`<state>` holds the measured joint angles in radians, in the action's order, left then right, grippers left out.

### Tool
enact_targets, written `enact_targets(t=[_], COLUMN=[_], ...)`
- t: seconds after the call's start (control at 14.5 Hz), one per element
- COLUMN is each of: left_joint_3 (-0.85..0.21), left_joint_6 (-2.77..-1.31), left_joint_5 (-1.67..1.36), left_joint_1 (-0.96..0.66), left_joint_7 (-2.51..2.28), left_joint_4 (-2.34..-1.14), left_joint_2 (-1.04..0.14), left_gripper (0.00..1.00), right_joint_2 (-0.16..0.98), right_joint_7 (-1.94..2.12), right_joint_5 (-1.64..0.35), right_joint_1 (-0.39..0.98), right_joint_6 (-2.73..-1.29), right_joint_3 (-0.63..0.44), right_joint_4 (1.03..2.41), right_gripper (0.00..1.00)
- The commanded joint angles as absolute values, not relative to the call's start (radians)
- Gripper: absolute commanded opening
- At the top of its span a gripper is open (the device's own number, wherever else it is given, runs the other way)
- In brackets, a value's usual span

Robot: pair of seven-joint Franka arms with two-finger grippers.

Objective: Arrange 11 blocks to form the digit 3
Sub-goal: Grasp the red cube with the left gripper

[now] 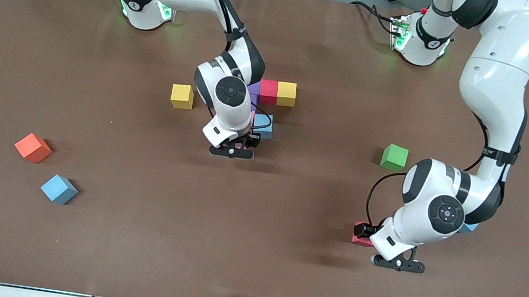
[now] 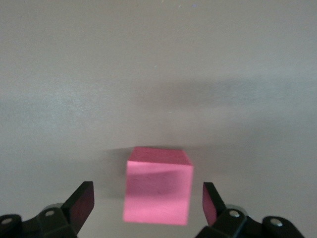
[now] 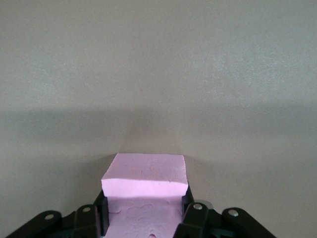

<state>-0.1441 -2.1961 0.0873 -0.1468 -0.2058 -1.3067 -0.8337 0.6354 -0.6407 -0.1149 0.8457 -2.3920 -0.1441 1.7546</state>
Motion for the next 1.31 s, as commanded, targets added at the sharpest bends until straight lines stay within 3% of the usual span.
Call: enact_targets(t=[0.0, 0.48, 1.25], left_joint_3=[-0.121, -0.132, -0.133], left_joint_6=[-2.181, -2.138, -2.235], left_joint_5=[0.097, 0.097, 0.092], left_joint_1=[-0.158, -0.158, -0.172], left_joint_7=[-0.163, -0.147, -0.107], left_joint_4=[-1.272, -1.272, -1.23], left_joint_2=[-0.857, -0.847, -0.92], left_gripper=[0.97, 0.98, 0.99], right_joint_2=[0.612, 0.611, 0.609], right_joint_7=[-0.664, -0.664, -0.681], right_joint_5=[-0.115, -0.115, -0.115], right_joint_1=[0.864, 0.87, 0.882], right_joint_6=[-2.384, -2.375, -2.353], right_joint_3=[-0.147, -0.147, -0.146], right_joint_4=[1.801, 1.802, 1.802], right_gripper=[0.03, 0.03, 0.04])
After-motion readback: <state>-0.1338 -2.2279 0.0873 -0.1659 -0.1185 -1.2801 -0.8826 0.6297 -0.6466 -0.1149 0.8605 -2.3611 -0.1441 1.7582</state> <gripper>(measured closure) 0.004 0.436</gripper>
